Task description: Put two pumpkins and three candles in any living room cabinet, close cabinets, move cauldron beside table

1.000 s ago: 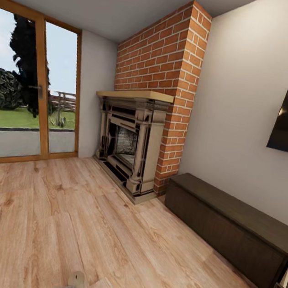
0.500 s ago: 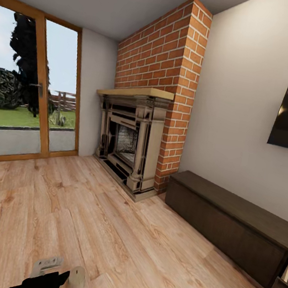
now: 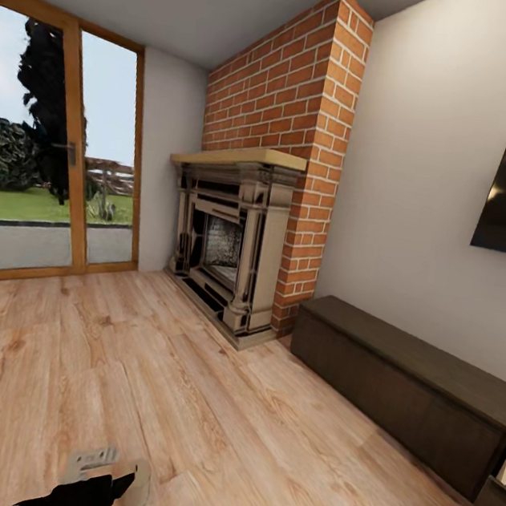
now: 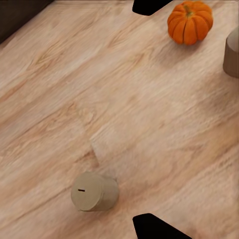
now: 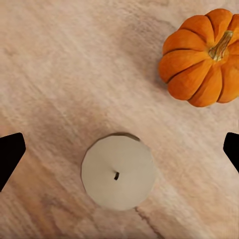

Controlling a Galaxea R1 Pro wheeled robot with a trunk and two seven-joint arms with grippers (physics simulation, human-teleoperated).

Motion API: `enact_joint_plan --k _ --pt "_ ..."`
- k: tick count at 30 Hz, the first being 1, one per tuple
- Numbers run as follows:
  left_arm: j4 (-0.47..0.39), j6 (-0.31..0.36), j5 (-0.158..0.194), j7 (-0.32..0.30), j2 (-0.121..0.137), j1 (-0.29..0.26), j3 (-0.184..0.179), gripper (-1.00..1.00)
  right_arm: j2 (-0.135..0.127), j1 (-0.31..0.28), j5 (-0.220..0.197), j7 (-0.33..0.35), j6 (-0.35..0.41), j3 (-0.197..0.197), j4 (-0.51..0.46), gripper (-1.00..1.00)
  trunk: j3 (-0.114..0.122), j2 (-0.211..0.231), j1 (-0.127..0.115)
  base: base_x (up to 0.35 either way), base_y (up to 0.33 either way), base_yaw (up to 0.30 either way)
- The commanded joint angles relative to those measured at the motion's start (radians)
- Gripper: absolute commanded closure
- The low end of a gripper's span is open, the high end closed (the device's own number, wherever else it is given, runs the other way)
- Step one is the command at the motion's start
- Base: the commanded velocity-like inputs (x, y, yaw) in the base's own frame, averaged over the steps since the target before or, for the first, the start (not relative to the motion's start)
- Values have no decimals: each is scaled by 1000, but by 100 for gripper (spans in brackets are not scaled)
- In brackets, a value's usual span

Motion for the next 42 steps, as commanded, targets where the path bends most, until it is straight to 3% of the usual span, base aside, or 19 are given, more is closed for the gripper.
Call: enact_joint_plan --k 1,15,42 --pt "-1 4 5 -1 0 0 0 -100 0 0 -6 -7 6 9 -2 -100 -4 -8 4 0 0 0" --pt "0 3 7 -10 2 0 0 -100 3 0 -6 -7 4 9 -2 -100 -48 -106 57 -42 0 0" --pt "-1 -4 6 -16 2 0 0 -100 9 0 -6 -7 3 9 -3 -100 -48 -106 57 -26 29 0"
